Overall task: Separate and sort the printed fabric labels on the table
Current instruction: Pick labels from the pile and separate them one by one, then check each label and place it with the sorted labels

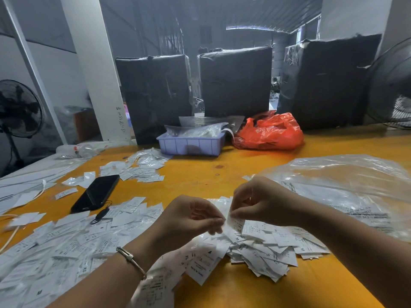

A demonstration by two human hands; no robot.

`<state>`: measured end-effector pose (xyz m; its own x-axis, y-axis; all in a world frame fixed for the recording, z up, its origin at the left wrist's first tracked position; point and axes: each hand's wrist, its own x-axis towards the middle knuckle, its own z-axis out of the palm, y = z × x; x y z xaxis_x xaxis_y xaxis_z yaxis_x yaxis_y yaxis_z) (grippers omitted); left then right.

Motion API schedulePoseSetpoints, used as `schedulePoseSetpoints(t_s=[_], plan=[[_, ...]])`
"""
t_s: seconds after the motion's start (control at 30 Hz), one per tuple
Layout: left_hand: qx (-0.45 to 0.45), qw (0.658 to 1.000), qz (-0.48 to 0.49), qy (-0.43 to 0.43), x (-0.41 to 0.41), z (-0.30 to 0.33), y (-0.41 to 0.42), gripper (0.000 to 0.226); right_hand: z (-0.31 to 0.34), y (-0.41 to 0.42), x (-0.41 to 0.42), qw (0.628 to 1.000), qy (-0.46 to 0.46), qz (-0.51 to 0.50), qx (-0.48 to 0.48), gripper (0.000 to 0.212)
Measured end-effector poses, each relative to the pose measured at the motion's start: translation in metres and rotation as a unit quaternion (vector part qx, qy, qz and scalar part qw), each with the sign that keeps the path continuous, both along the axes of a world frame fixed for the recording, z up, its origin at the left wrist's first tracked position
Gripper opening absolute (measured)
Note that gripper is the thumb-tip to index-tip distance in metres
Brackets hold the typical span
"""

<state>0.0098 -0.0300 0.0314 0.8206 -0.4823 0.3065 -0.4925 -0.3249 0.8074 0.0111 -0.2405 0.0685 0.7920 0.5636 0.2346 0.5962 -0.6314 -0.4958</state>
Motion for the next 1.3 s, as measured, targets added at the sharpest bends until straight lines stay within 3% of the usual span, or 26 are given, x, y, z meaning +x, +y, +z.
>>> schedulePoseSetpoints(t_s=[0.13, 0.2, 0.3, 0.47, 1.03, 1.3], plan=[[-0.034, 0.999, 0.014, -0.019, 0.000, 0.000, 0.000, 0.018, 0.009, -0.003, -0.002, 0.978, -0.123, -0.044, 0.161, 0.027], [-0.054, 0.998, 0.021, -0.017, 0.001, 0.000, 0.002, 0.021, 0.016, -0.006, -0.006, 0.955, -0.115, -0.046, 0.270, 0.042], [-0.074, 0.997, 0.024, -0.007, 0.002, 0.000, 0.003, 0.019, 0.025, -0.011, -0.012, 0.936, -0.065, -0.010, 0.347, 0.041], [-0.081, 0.996, 0.022, -0.012, 0.001, 0.000, 0.003, 0.015, 0.030, -0.011, -0.013, 0.950, -0.066, 0.010, 0.305, 0.028], [-0.099, 0.995, 0.015, -0.022, 0.000, 0.001, 0.002, 0.015, 0.024, -0.009, -0.009, 0.981, -0.088, -0.006, 0.175, 0.019], [-0.098, 0.995, 0.009, -0.016, 0.000, 0.001, 0.002, 0.016, 0.026, -0.014, -0.007, 0.974, -0.059, 0.005, 0.219, 0.011]])
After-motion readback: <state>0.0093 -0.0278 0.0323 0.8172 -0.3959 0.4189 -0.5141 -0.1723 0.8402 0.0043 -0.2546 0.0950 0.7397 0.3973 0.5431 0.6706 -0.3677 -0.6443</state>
